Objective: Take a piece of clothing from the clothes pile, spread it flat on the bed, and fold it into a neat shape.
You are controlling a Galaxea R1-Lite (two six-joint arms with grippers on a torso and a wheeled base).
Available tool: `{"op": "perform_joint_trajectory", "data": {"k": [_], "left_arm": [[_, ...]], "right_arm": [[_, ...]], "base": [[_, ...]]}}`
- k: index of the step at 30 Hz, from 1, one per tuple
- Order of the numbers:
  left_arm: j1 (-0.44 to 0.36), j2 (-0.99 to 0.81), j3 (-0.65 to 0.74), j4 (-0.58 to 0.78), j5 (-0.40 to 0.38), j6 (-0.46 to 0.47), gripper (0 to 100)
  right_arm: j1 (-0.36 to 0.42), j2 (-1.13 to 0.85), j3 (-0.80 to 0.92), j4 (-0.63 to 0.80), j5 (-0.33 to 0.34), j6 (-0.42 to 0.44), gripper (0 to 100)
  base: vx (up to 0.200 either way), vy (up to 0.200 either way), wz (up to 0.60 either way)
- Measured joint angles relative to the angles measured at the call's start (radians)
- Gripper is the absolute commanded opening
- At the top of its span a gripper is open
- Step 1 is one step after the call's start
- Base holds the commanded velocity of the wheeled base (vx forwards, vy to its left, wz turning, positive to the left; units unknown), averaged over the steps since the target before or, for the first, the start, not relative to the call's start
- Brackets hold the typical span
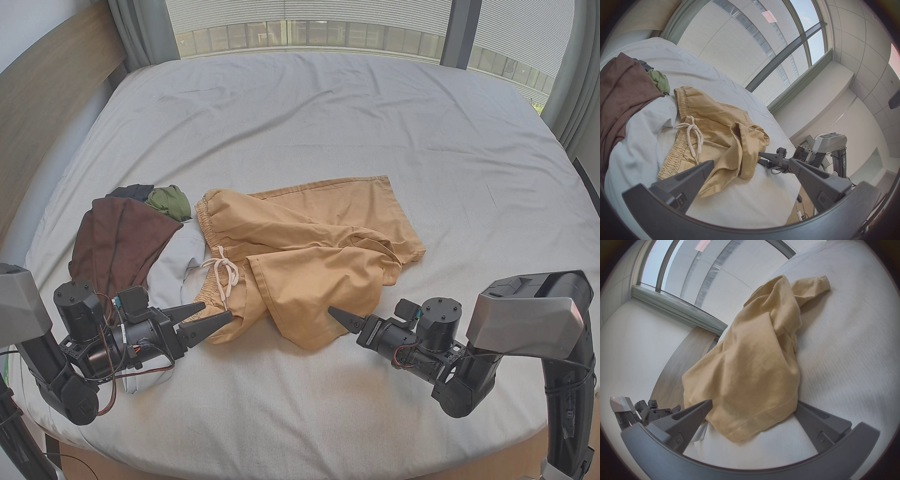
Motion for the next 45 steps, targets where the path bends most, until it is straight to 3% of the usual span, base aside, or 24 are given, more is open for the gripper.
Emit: {"op": "perform_joint_trajectory", "data": {"k": [20,21,35,45], "left_arm": [[0.000,0.000,0.000,0.000,0.000,0.000,100],[-0.001,0.001,0.000,0.000,0.000,0.000,100],[-0.001,0.004,0.000,0.000,0.000,0.000,100],[-0.003,0.004,0.001,0.000,0.000,0.000,100]], "right_arm": [[0.003,-0.079,0.040,-0.008,0.003,0.023,100],[0.003,-0.080,0.047,-0.009,0.003,0.023,0],[-0.001,-0.111,0.087,-0.010,-0.026,0.008,0],[-0.057,-0.203,0.190,-0.005,-0.027,-0.072,0]], "base": [[0.000,0.000,0.00],[0.000,0.000,0.00],[0.000,0.000,0.00],[0.000,0.000,0.00]]}}
